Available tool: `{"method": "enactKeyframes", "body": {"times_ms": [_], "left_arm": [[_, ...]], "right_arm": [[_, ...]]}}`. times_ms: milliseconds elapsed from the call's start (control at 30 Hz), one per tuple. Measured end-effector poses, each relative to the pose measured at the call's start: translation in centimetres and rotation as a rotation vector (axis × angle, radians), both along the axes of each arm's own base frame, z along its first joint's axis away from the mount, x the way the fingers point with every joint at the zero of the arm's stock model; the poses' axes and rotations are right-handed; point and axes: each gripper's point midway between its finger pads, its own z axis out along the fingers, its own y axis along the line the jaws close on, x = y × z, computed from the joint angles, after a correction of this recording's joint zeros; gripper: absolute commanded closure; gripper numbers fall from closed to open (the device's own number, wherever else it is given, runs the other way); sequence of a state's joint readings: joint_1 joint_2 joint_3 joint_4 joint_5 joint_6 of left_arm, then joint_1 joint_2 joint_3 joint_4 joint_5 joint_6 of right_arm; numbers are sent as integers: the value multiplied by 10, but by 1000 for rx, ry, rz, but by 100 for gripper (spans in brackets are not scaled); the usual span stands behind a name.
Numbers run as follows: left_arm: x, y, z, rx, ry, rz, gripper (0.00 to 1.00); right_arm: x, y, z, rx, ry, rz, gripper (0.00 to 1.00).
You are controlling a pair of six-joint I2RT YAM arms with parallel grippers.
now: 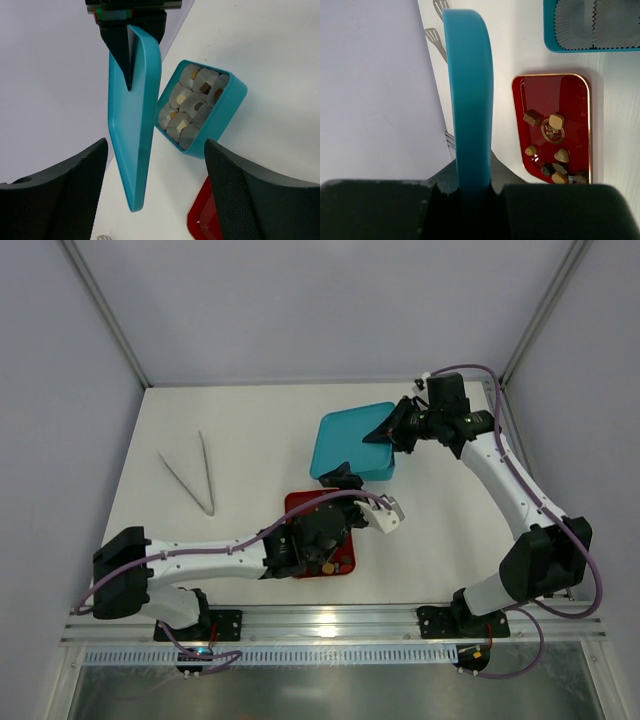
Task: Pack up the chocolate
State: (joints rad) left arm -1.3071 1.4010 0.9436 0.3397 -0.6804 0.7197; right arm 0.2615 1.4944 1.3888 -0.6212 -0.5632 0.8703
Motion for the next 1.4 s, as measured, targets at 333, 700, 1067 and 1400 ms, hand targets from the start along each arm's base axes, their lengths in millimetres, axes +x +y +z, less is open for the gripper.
{"method": "enactKeyframes", "body": {"times_ms": [333, 700, 1067, 1400], "left_arm": [[35, 7, 0, -16, -31, 59, 34], [44, -10, 7, -12, -147, 50, 57], [47, -20, 9, 27, -205, 37, 100], [52, -29, 32, -33, -153, 28, 100]], "right_arm": [[-15, -2, 20, 30, -50, 3, 96], [-21, 1, 17, 51, -26, 28, 96], [-26, 2, 27, 77, -52, 37, 74], [-25, -1, 38, 78, -119, 40, 14]]}}
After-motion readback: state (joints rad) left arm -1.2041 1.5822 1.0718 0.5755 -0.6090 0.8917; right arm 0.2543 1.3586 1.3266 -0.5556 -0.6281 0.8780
